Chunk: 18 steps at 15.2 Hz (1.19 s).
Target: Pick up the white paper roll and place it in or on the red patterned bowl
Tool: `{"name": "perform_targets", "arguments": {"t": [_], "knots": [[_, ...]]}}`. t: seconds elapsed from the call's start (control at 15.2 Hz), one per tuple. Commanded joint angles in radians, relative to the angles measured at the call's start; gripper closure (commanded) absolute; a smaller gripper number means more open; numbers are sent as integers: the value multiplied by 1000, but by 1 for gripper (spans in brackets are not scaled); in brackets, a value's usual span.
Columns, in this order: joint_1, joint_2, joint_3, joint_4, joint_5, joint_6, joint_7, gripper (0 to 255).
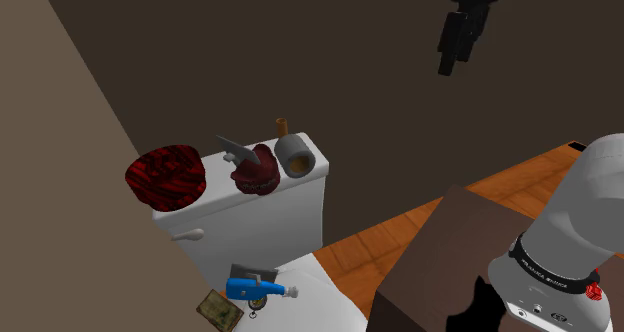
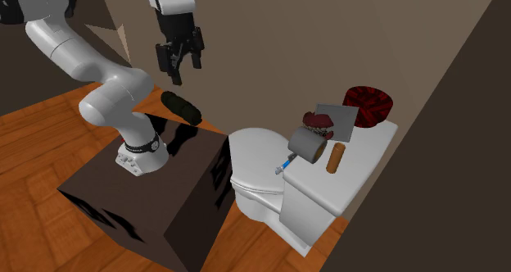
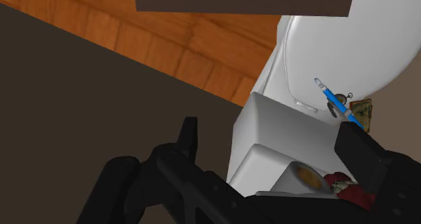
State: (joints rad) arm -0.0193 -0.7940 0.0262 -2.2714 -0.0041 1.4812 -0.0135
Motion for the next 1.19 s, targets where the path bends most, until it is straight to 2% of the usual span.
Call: {"name": "perform_targets", "arguments": {"t": [0.0,0.33,0.59,0.79,0.99,1.12], "knots": [[0,0,0,0,0,0,0,0],[3,-196,64,-305,52,292,108,0],[18,-305,144,-519,104,544,203,0],[36,-336,227,-657,150,758,286,0],[51,-298,336,-765,197,1009,388,0],[55,-302,340,-769,199,1008,392,0]]}}
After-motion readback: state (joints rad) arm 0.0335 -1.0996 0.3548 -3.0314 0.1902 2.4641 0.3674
